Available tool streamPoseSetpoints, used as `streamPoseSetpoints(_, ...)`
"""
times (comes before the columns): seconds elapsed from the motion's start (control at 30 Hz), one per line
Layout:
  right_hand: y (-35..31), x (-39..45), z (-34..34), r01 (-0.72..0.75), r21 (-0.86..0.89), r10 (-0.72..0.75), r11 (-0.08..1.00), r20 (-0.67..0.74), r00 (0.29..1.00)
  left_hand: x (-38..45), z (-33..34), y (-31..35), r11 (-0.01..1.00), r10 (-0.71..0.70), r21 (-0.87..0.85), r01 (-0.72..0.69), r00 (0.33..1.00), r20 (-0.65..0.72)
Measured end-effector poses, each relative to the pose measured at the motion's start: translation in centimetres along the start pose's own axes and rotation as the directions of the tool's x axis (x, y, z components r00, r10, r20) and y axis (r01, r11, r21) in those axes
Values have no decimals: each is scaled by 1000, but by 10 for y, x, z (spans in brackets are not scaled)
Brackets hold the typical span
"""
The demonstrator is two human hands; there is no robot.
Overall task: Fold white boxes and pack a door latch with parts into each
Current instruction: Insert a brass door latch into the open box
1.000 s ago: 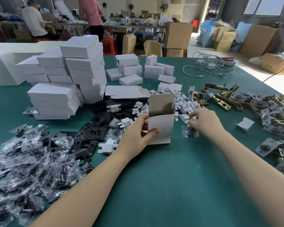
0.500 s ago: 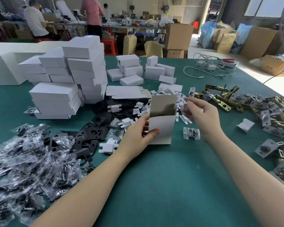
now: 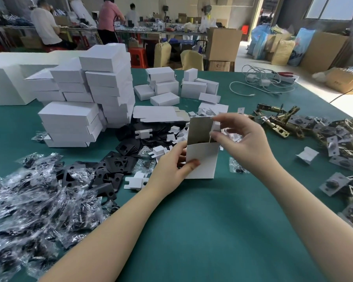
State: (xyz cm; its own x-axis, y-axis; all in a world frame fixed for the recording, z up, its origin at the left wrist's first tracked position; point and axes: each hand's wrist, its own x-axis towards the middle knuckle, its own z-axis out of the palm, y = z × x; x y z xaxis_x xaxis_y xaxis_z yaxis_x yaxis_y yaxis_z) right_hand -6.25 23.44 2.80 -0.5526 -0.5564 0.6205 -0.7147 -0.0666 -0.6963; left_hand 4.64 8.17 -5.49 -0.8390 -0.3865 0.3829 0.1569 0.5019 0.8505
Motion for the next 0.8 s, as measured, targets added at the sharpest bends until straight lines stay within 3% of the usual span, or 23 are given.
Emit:
streamPoseSetpoints(0.13, 4, -3, -2, 74, -160, -86, 984, -68, 994, -1, 0, 1, 1000, 5, -9, -5, 1000, 10)
streamPoseSetpoints(0.27, 8, -3, -2, 142, -315, -127, 938, 67, 990, -1, 0, -1, 999, -18, -28, 19, 1000, 18)
streamPoseSetpoints(0.4, 18, -13, 6, 113, -356, -114, 927, 19, 993, 0, 0, -2, 1000, -18, -14, 18, 1000, 16)
streamPoseSetpoints(0.5, 23, -26, 19, -45, -224, 24, 974, -97, 995, 0, 1, -7, 1000, -10, 5, 10, 1000, 21)
streamPoseSetpoints(0.6, 33, -45, 37, -228, -56, 226, 972, -45, 973, -1, 2, -2, 1000, 17, 0, -17, 998, -61)
streamPoseSetpoints(0.7, 51, -60, 44, -299, -134, 311, 945, 82, 947, 10, -17, 20, 998, 53, 37, -45, 969, -243)
streamPoseSetpoints(0.8, 59, -63, 41, -311, -164, 331, 936, 117, 936, 29, -69, 32, 980, -67, 162, 114, 960, -272)
